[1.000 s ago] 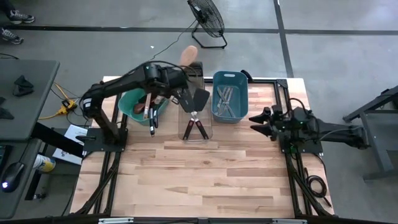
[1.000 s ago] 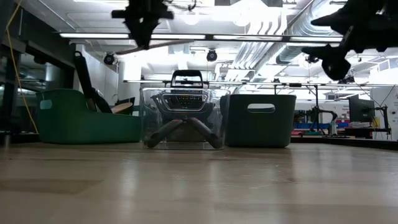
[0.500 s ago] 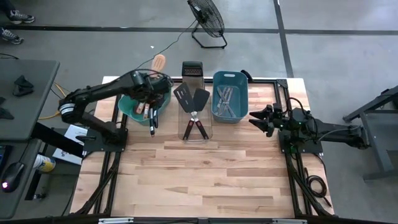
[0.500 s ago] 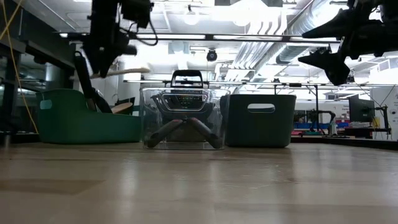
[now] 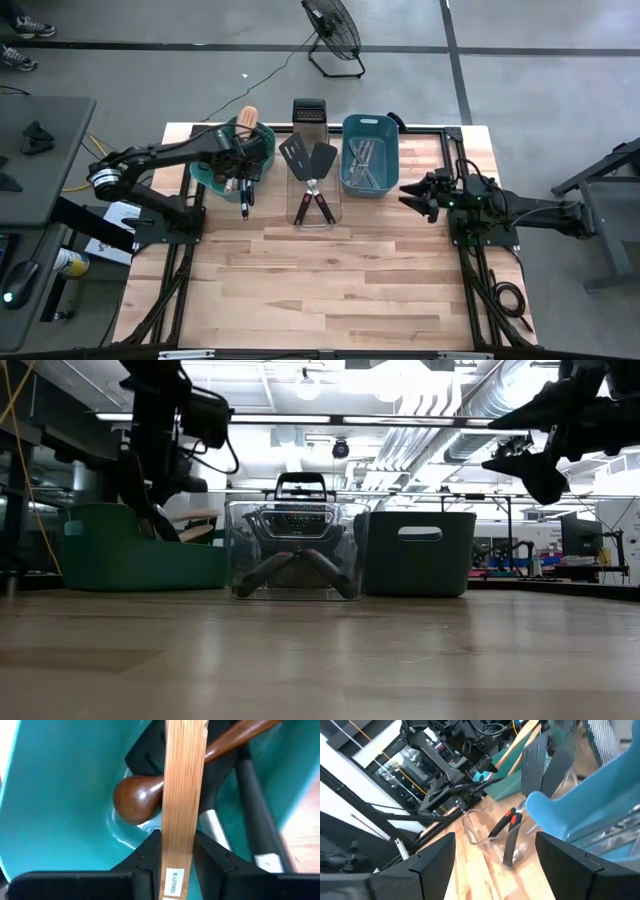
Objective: Pick & Place Kitchen Items
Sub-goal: Put the wooden spatula into the green bin, then return to Home Position
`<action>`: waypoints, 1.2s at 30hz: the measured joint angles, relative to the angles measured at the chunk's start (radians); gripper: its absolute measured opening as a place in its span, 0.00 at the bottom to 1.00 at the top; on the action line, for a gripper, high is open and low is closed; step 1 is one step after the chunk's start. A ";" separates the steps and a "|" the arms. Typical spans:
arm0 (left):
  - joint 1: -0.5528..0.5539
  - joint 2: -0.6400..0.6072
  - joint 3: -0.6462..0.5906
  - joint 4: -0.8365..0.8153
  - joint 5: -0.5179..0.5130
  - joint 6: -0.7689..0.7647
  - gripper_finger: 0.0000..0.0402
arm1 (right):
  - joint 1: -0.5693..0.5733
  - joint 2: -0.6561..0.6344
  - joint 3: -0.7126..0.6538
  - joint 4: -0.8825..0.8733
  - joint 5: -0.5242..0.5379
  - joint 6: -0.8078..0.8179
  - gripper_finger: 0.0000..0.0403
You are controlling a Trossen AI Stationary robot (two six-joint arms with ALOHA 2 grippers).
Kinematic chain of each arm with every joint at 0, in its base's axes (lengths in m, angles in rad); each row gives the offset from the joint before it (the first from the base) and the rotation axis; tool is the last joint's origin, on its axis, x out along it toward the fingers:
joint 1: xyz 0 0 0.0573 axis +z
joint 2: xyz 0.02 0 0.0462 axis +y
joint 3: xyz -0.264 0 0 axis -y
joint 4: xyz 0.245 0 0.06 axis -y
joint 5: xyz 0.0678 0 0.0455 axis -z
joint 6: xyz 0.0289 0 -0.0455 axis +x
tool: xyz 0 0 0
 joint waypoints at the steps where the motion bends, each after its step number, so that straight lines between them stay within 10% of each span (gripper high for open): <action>1: -0.001 0.000 -0.009 0.000 -0.001 -0.008 0.21 | 0.000 0.000 0.000 -0.008 -0.006 0.013 0.66; 17: -0.001 0.000 -0.066 0.082 0.014 0.010 0.34 | 0.000 0.000 0.000 -0.076 -0.110 0.019 0.66; 36: -0.078 -0.174 0.039 0.303 0.058 0.459 0.46 | 0.000 -0.001 0.000 0.013 -0.102 -0.016 0.66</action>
